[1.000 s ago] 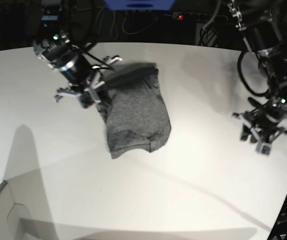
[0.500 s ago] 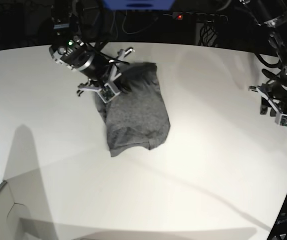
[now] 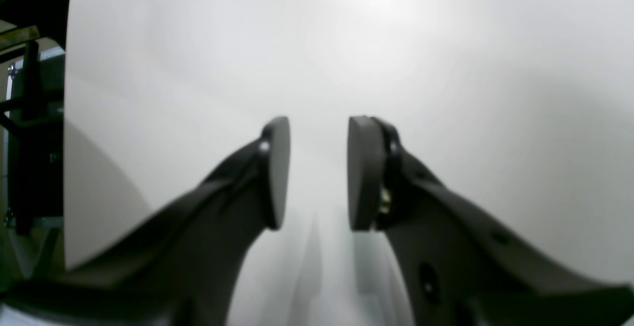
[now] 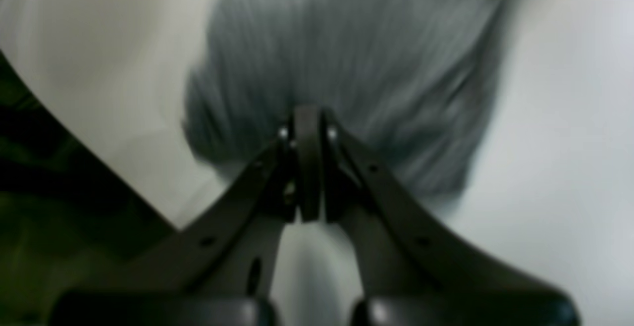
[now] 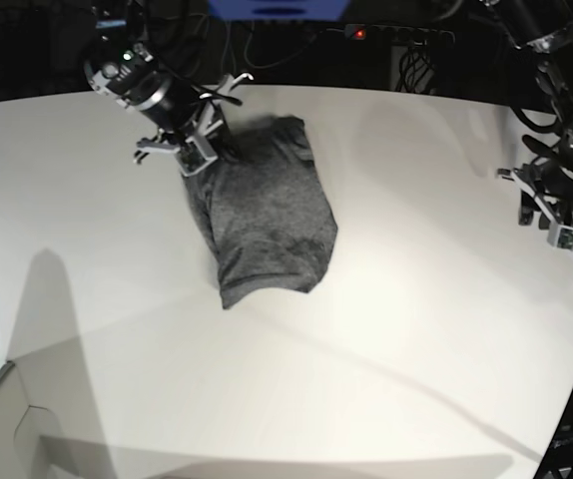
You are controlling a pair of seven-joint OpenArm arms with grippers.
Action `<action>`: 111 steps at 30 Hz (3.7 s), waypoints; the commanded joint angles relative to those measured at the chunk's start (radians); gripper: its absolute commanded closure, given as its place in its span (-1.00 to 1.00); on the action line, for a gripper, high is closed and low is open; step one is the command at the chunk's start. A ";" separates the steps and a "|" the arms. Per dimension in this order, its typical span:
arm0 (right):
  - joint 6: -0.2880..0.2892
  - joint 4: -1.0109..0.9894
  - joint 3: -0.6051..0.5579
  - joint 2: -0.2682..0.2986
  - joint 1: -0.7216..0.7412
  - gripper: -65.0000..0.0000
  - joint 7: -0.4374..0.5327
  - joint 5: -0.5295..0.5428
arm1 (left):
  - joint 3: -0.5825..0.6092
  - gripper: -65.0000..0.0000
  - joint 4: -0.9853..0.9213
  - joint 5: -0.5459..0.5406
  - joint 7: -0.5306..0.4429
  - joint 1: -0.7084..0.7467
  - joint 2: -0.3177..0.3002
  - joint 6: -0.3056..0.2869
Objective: Layout the t-shirt on the table in an organized manner, then fold the t-shirt properly
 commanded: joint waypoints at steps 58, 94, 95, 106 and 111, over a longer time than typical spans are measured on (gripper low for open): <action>0.000 -0.158 0.100 -0.047 0.067 1.00 0.002 0.015 | -0.011 0.42 0.034 -0.010 -0.018 0.094 -0.011 0.003; 0.000 -0.496 0.917 -0.041 -0.043 1.00 -0.113 0.166 | -0.186 1.00 -0.042 -0.010 -0.032 0.542 0.274 0.003; 0.000 -0.557 0.916 -0.028 -0.037 1.00 -0.091 0.166 | -0.186 1.00 -0.098 -0.010 -0.038 0.525 0.256 0.003; 0.000 -1.004 0.654 0.007 -0.034 1.00 0.113 0.166 | 0.075 1.00 -1.169 0.107 -0.601 0.166 0.027 0.003; -0.125 -1.338 0.502 0.009 0.012 1.00 0.417 0.128 | 0.201 1.00 -1.512 0.128 -0.909 0.045 0.001 0.218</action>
